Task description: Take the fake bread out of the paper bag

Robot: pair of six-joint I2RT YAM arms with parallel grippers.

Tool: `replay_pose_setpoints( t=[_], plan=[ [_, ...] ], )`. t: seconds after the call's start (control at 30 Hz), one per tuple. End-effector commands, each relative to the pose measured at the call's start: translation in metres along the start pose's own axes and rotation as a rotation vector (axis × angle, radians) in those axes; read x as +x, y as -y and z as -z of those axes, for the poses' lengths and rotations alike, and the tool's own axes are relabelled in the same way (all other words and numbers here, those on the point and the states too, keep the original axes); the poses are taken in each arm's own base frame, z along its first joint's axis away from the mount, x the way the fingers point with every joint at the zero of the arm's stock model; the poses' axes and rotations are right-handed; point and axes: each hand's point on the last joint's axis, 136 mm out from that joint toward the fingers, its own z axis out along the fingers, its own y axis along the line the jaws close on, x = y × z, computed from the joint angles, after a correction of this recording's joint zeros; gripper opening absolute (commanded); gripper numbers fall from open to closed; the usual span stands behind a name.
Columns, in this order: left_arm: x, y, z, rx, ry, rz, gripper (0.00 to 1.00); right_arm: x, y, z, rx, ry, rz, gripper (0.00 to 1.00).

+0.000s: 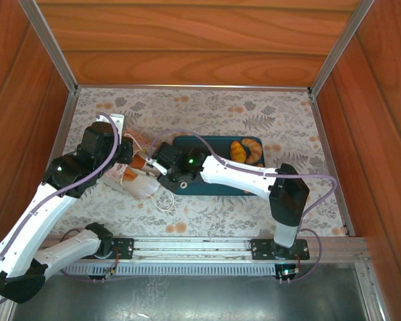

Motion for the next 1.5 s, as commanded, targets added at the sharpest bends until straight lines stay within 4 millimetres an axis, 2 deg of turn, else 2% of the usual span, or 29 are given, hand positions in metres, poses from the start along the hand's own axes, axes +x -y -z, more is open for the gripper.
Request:
replay_pose_setpoints(
  t=[0.0,0.13,0.27,0.37,0.63,0.73,0.83,0.97,1.1,1.23,1.47],
  plan=[
    [-0.007,-0.001,0.008,0.001,0.019,0.005,0.00,-0.011,-0.004,-0.004,-0.032,0.005,-0.015,0.49],
    [-0.008,-0.001,0.008,0.004,0.018,0.010,0.00,-0.010,-0.009,-0.012,-0.057,-0.024,0.001,0.48],
    [-0.009,0.000,0.007,0.004,0.019,0.009,0.00,-0.017,-0.024,0.010,-0.152,0.032,0.008,0.48],
    [-0.009,0.000,0.006,0.003,0.015,0.007,0.00,-0.017,-0.030,0.015,-0.192,0.088,0.006,0.50],
    [-0.008,0.002,0.005,0.013,0.008,0.013,0.00,-0.018,-0.017,-0.008,-0.109,0.036,-0.003,0.50],
    [-0.009,0.002,0.007,0.013,0.015,0.015,0.00,-0.013,-0.011,-0.018,-0.065,-0.011,-0.002,0.49],
    [-0.008,0.001,0.006,0.012,0.013,0.017,0.00,-0.006,-0.012,-0.022,-0.066,-0.041,0.023,0.43],
    [-0.007,0.002,0.005,0.012,0.009,0.017,0.00,-0.009,-0.007,-0.010,-0.047,-0.024,0.019,0.29],
    [-0.004,0.001,0.003,0.009,0.000,0.017,0.00,-0.019,-0.002,0.012,-0.026,0.031,0.007,0.22],
    [-0.002,0.002,0.002,0.011,-0.005,0.019,0.00,-0.022,0.002,0.029,-0.011,0.056,-0.008,0.19],
    [-0.003,0.001,0.002,0.009,-0.002,0.020,0.00,-0.014,0.003,0.046,0.000,0.018,0.000,0.19]
  ],
)
